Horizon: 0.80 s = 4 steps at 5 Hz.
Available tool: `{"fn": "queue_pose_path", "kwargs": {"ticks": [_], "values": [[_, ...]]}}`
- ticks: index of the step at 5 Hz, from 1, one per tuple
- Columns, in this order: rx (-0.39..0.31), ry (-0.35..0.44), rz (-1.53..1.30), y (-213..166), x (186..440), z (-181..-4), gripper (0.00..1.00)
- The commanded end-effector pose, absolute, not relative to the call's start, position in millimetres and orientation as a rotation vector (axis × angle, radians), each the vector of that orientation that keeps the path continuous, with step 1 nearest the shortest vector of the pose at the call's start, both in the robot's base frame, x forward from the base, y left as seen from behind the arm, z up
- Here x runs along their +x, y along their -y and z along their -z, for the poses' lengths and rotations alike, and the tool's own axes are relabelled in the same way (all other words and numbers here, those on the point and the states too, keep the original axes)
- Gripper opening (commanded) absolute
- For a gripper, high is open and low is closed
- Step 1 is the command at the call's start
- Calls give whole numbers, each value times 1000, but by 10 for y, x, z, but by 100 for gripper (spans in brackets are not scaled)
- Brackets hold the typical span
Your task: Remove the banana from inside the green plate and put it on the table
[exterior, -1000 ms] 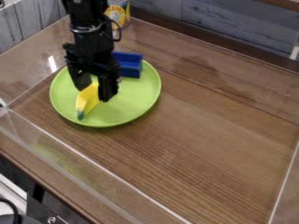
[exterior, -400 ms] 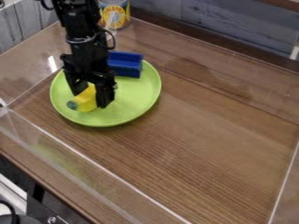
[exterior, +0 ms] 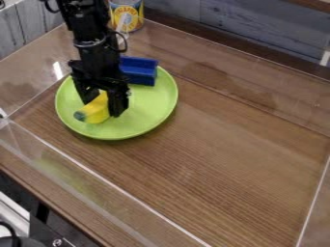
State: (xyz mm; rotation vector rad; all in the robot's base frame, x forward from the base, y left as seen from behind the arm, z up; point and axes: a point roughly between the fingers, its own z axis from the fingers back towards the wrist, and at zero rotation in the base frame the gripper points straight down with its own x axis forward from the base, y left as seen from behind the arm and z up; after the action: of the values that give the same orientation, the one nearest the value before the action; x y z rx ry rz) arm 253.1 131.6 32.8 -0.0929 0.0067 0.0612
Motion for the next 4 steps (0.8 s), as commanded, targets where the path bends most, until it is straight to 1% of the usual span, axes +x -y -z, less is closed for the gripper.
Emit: {"fn": "queue_pose_path", "kwargs": {"ticks": [1,2,3,4], "values": [[-94,33,-77,-1394,2611,-424,100],[-112,37,-85,-1413,2623,-424,100],[-112,36,-86,-1409,2630,-395,0],[-107,34,-83,-1395,2634,-428,0]]}}
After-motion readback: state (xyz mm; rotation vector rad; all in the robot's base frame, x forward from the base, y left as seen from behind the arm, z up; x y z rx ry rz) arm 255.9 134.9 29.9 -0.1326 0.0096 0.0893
